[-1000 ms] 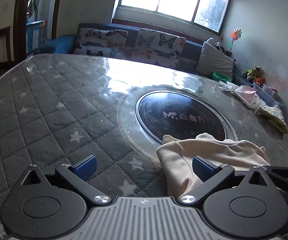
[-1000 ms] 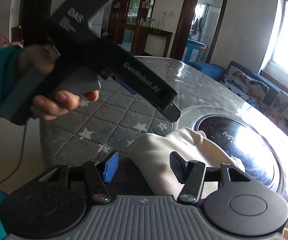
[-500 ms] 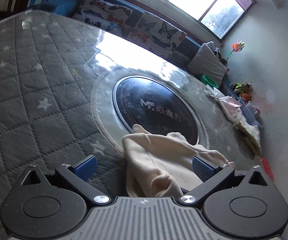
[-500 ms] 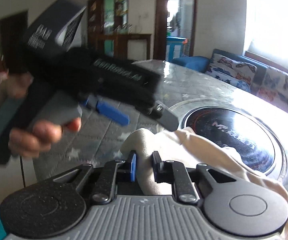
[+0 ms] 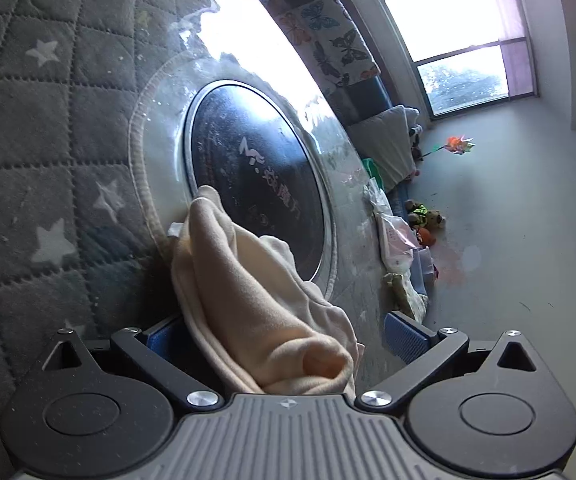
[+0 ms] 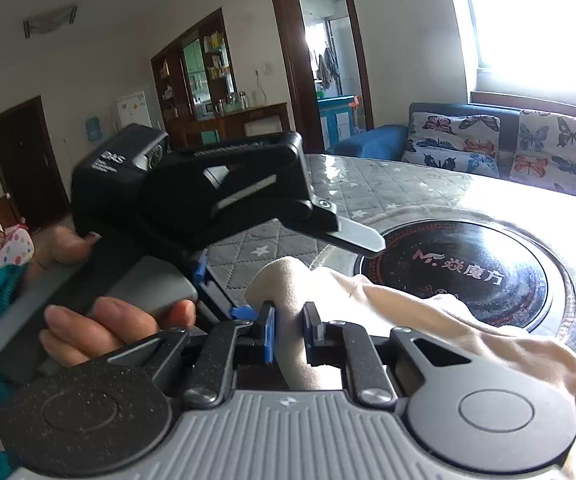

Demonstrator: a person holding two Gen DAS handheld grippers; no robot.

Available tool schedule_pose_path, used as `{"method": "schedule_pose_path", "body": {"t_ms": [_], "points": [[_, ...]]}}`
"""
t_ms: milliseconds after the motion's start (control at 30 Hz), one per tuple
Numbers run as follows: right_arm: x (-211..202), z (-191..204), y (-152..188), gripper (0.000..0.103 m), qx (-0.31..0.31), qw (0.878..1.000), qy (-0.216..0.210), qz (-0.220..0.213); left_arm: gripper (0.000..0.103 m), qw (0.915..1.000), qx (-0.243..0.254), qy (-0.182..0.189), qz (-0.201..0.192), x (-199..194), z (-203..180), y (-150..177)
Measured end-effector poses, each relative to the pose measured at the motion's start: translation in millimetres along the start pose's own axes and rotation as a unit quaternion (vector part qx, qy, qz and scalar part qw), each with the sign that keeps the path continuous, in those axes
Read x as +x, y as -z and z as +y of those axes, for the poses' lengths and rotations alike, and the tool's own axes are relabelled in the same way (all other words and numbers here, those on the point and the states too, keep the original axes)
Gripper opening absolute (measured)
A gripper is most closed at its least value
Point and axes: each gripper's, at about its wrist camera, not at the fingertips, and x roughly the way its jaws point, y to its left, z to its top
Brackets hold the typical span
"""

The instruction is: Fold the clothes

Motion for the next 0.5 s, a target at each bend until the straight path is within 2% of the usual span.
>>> {"method": "schedule_pose_path", "body": {"t_ms": [67, 133, 300, 367, 467, 500], "points": [[-2, -2, 1, 0.013, 0.002, 1.0, -0.004, -0.002, 0.097, 1.0, -0.002, 0.008, 0.002, 4, 1, 1], [-1, -4, 2, 0.013, 0.0, 1.0, -0.009, -0.002, 0.086, 0.9999, 0.008, 0.01, 0.003, 7, -1, 2], [-3, -7, 6, 0.013, 0.002, 1.0, -0.014, -0.001, 0.051, 0.9996, 0.025, 0.014, 0.003, 10, 0, 3], [-6, -9, 8, 0.016, 0.005, 1.0, -0.014, -0.002, 0.043, 0.9994, 0.031, 0.012, 0.001, 11, 1, 3], [-14, -9, 11, 0.021, 0.009, 1.0, -0.011, -0.004, 0.038, 0.999, 0.044, 0.006, -0.001, 10, 2, 4], [-18, -11, 13, 0.026, 0.012, 1.0, -0.006, -0.005, 0.038, 0.9988, 0.05, 0.004, -0.003, 9, 3, 5]]}}
